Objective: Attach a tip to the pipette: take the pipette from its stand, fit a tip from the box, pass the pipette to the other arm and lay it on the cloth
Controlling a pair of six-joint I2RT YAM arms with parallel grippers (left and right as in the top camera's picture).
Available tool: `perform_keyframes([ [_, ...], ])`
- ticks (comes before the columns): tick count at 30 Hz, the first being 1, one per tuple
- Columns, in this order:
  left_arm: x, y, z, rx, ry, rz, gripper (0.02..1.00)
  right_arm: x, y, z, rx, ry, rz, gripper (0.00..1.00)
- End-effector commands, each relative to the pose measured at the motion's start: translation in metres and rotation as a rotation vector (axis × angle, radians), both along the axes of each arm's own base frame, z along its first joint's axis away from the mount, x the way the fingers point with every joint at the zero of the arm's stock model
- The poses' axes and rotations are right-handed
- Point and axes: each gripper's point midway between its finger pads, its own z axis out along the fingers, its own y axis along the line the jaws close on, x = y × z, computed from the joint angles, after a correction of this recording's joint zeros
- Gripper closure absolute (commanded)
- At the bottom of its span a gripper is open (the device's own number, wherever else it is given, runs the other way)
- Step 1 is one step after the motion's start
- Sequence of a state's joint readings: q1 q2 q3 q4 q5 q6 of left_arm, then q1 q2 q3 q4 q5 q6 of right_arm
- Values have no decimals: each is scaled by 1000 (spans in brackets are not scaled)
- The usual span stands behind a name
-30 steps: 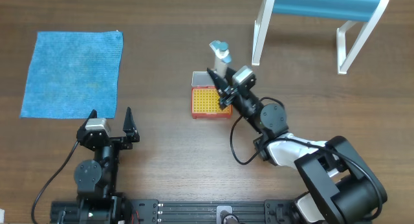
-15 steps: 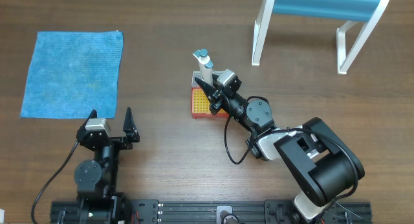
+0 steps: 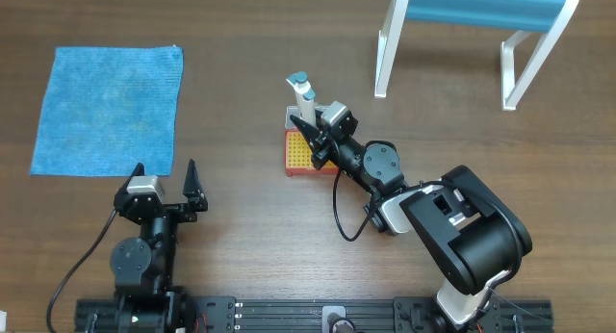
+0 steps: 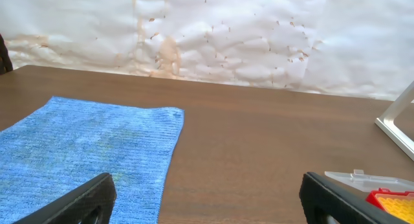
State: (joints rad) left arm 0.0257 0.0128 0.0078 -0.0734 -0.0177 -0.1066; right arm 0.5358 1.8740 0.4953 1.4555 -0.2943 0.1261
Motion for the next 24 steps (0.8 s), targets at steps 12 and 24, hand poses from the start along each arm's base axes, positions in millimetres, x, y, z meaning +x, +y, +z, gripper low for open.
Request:
perform_keyframes([
  [12,0,0,-1,-9,1,-1,102,7,-3,0,10,2,-11,921],
  [24,0,0,-1,-9,1,-1,102,5,-4,-2,5,8,-3,921],
])
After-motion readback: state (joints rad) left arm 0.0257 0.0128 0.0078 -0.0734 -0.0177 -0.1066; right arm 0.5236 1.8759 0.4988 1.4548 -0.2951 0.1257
